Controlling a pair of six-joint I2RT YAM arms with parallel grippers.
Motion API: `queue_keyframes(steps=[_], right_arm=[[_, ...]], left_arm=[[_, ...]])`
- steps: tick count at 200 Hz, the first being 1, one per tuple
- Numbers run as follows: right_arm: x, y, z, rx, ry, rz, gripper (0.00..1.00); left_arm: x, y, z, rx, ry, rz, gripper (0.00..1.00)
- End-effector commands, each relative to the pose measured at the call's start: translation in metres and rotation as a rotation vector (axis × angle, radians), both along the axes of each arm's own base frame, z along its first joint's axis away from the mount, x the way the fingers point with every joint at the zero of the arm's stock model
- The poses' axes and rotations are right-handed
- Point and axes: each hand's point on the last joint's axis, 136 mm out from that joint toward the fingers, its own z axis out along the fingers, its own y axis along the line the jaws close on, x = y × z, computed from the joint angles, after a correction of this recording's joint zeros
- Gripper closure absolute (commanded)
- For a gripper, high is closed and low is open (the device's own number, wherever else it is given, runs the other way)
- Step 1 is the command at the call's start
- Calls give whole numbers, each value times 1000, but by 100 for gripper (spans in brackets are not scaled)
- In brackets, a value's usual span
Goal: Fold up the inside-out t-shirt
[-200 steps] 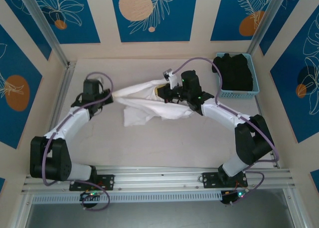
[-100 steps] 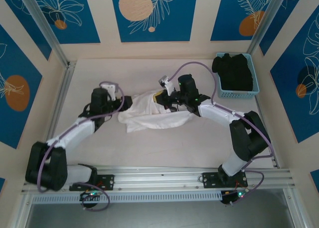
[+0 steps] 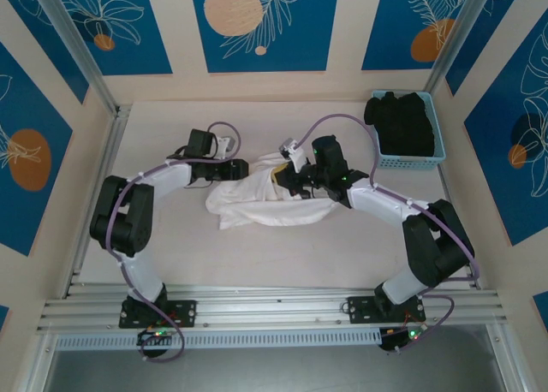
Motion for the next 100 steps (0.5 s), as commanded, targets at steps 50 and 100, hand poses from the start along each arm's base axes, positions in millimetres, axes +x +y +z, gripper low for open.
queue_keyframes(steps=[50,100], right_arm=[[-1,-38,176,304,-246,-108,100],[-40,-49,158,374,-283,-65,100]], left_arm=[[53,61,53,-76,-101,314,100],[29,124,37,-44,-132,550,100]])
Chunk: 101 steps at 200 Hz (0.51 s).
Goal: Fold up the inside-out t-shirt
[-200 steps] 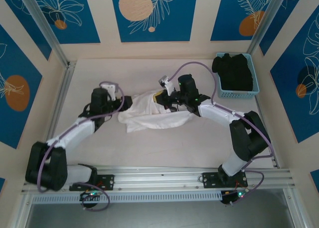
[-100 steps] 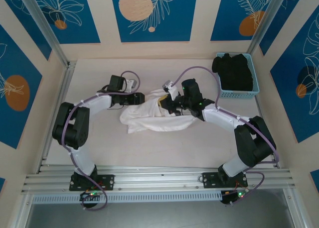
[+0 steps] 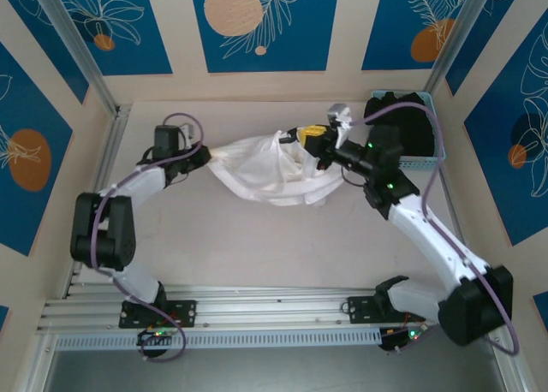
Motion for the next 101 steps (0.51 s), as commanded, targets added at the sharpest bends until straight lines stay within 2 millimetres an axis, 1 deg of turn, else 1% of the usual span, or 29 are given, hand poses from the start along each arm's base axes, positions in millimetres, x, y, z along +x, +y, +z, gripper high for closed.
queue_keyframes(steps=[1,18,25,36,43,55,58,65,78,87,93,101], right_arm=[[-12,14,-39,4,62,78,100],[-13,16,-84,-22,160,68,100],[-14,14,-98,-23,192,56,100],[-14,10,-118,-25,242,33,100],[-14,10,-128,-33,276,28,100],[-16,13,-145,-50,326,38,100],[-17,14,-148,-55,336,41,100],[-18,16,-155,-67,354,45,100],[-20,19,-162,-83,373,48,100],[-20,20,-164,-89,377,45,100],[-19,20,-164,-92,376,39,100],[-18,20,-164,-93,377,32,100]], left_arm=[[-7,14,-15,23,4,93,100],[-20,26,-44,81,56,130,100],[-25,33,-55,108,80,149,100],[-33,43,-67,154,104,178,100],[-37,48,-73,181,114,186,92],[-43,48,-76,194,123,181,70],[-45,47,-75,195,120,177,66],[-48,45,-71,201,106,170,59],[-58,32,-56,226,55,128,51],[-66,16,-40,244,2,79,47],[-72,1,-28,253,-41,37,45],[-82,-23,-12,261,-101,-37,42]])
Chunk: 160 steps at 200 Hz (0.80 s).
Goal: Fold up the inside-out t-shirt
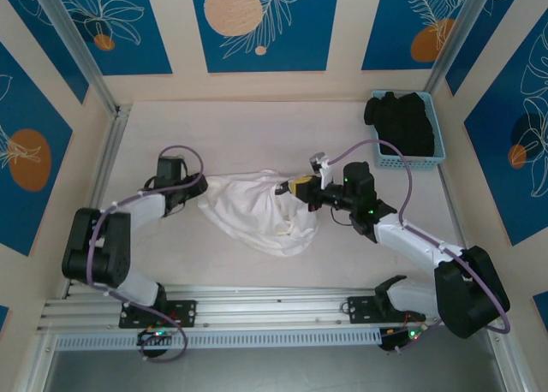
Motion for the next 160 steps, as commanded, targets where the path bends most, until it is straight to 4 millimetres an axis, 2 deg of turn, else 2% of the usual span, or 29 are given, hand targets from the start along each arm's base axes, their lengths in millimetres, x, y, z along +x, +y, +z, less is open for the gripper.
queue_keyframes(steps=[1,25,44,59,76,92,102,111,118,129,148,160], right_arm=[[5,3,12,11,-27,-17,100],[10,3,19,1,-29,-30,100],[16,3,26,-11,-26,-48,100],[19,1,32,-19,-27,-66,100],[20,2,40,-17,-31,-60,100],[19,4,47,-9,-33,-52,100],[18,3,53,-8,-44,-51,100],[19,-1,59,-15,-63,-62,100],[19,-7,69,-17,-86,-74,100],[19,-17,89,-4,-125,-89,100],[10,-32,131,64,-196,-87,100],[3,-37,142,91,-220,-79,100]], left_arm=[[-17,-53,56,51,-183,-185,42],[-54,-133,92,-5,-308,-442,38],[-79,-177,104,-37,-357,-581,38],[-91,-198,105,-56,-372,-649,38],[-91,-211,95,-63,-346,-677,42],[-84,-217,90,-38,-329,-685,56],[-77,-216,91,-11,-338,-672,73],[-68,-206,91,27,-333,-622,92],[-62,-197,92,48,-333,-585,100],[-53,-176,98,63,-337,-515,100],[-42,-126,103,56,-338,-354,100],[-41,-95,97,45,-314,-262,100]])
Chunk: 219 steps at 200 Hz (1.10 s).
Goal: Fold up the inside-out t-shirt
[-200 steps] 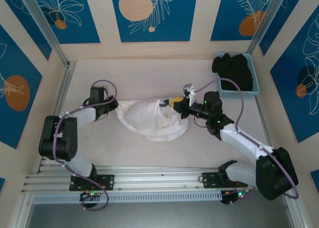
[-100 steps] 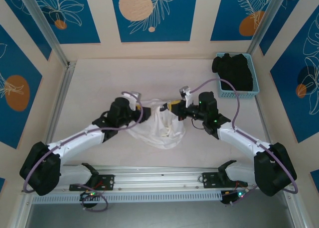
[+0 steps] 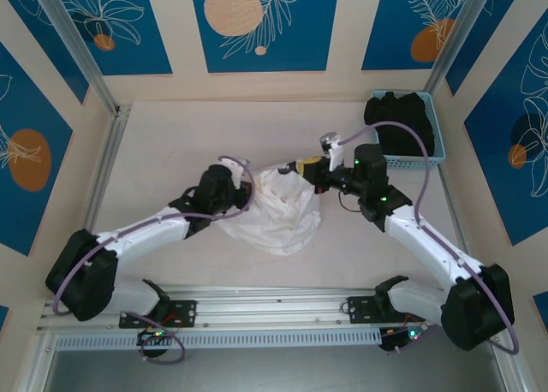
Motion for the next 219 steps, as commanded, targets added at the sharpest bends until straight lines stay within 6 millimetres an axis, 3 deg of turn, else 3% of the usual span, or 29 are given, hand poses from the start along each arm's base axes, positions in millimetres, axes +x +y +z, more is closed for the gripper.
queue_keyframes(steps=[1,19,40,63,88,105,130,166,204,219], right_arm=[[-17,-11,67,83,-160,31,100],[-23,-9,47,86,-123,49,100],[-24,-7,5,91,-25,59,100],[-34,-2,-41,77,82,70,100],[-48,-4,-83,30,194,50,100],[-55,-6,-99,3,243,36,100],[-61,-9,-110,-6,275,25,100],[-64,-13,-114,-20,291,7,100],[-63,-14,-104,-29,261,-1,100],[-62,-15,-100,-33,249,-3,100]], left_arm=[[11,65,6,-23,1,225,100],[3,89,-14,15,42,283,100],[-9,86,-37,27,98,240,100],[-22,88,-53,59,147,215,81],[-27,96,-45,129,115,214,57],[-27,83,-25,153,41,152,49],[-27,42,-8,223,-50,-21,41],[-23,-10,-24,326,-9,-255,36],[-16,-35,-52,385,78,-371,38],[-7,-40,-54,383,85,-365,49]])
